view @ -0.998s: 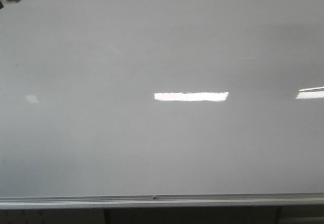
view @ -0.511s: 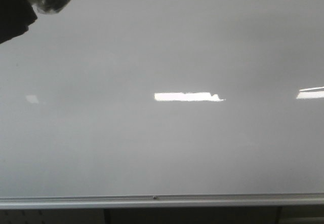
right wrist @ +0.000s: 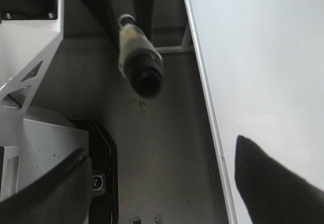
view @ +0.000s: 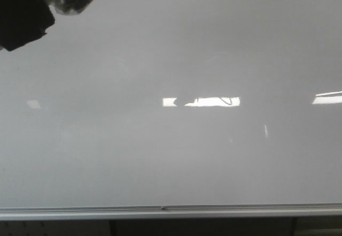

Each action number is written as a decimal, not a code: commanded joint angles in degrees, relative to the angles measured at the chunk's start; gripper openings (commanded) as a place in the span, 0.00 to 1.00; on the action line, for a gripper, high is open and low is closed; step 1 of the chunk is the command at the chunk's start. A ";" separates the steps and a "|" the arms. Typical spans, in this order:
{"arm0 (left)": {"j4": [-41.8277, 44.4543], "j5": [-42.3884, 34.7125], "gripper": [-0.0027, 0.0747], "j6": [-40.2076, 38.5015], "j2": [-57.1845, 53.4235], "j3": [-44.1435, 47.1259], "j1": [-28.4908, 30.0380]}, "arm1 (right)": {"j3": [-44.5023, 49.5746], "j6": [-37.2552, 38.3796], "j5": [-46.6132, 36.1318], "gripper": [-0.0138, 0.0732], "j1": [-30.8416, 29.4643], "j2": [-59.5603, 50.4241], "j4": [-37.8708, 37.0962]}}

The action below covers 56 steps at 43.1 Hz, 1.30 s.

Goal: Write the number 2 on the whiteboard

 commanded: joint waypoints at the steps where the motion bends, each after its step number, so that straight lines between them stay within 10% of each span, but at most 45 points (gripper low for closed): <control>1: -1.04 -2.30 0.01 -0.06 -1.38 -1.87 -0.55 | -4.35 -0.84 -1.96 0.84 3.41 2.22 1.92; 18: -1.04 -2.30 0.01 -0.06 -1.38 -1.87 -0.55 | -10.40 -0.78 -2.67 0.81 9.09 9.04 1.97; 39: -1.04 -2.82 0.02 -0.06 -1.38 -1.87 -0.55 | -10.40 -0.78 -2.32 0.22 9.09 9.04 1.97; 50: -0.38 -3.32 0.61 -0.29 -1.51 -1.87 -0.55 | -10.40 -0.73 -2.01 0.20 8.88 9.04 1.97; 56: 2.51 -4.34 0.72 -2.76 -3.42 -1.87 -0.32 | -10.40 -0.10 -1.96 0.20 7.59 8.41 1.92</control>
